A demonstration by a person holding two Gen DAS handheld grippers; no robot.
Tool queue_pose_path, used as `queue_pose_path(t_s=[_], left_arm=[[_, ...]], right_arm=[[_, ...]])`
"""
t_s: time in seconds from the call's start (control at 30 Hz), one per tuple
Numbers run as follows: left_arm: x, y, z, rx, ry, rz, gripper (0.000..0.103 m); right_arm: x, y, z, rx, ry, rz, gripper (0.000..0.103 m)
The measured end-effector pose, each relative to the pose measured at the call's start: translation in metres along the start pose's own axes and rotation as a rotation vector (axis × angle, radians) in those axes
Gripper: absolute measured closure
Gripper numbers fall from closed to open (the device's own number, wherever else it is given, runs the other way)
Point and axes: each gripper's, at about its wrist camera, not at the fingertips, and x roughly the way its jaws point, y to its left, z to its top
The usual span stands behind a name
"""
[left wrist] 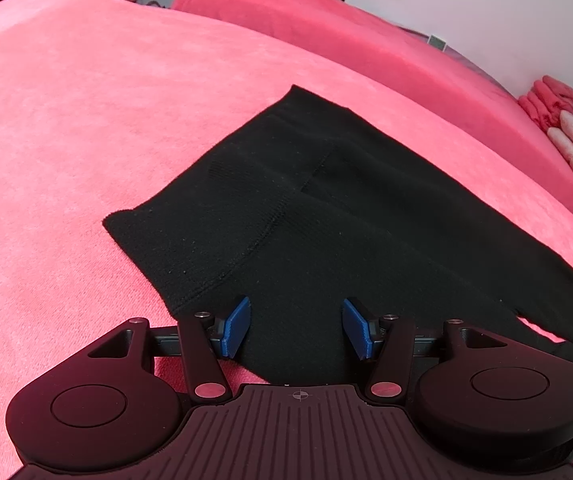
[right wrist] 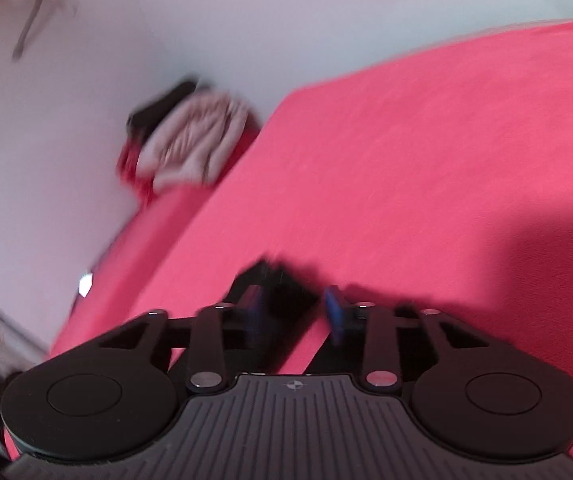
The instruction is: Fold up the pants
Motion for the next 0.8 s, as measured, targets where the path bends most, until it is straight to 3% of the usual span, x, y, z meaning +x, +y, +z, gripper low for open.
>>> queue_pose_path(t_s=[0.07,0.2,0.23,0.33,0.57,0.8], left_arm=[[0.000,0.001,-0.001,-0.002,-0.002,0.001,0.000],[0.000,-0.002,-0.002,0.012,-0.006,0.012,0.000],[-0.001,-0.003,-0.002,0.018,-0.003,0.017,0.000],[-0.010,-0.004,-0.004,0.021,0.017,0.007,0.000],[-0.046,0.007,-0.026,0.007,0.033,-0.070,0.000],[-0.035,0.021,-0.032,-0.089,0.063,-0.131,0.000]], right_arm=[[-0.002,0.012,-0.003,-0.083,-0.001,-0.011,0.055],[0.007,0.036,-0.020,-0.264,0.046,0.016,0.030],[0.017,0.040,-0.025,-0.302,0.109,-0.018,0.028],[0.013,0.053,-0.033,-0.373,0.081,-0.084,0.034],[-0.045,0.057,-0.033,-0.372,0.043,0.056,0.027],[-0.087,0.040,-0.046,-0.286,0.197,0.185,0.026]])
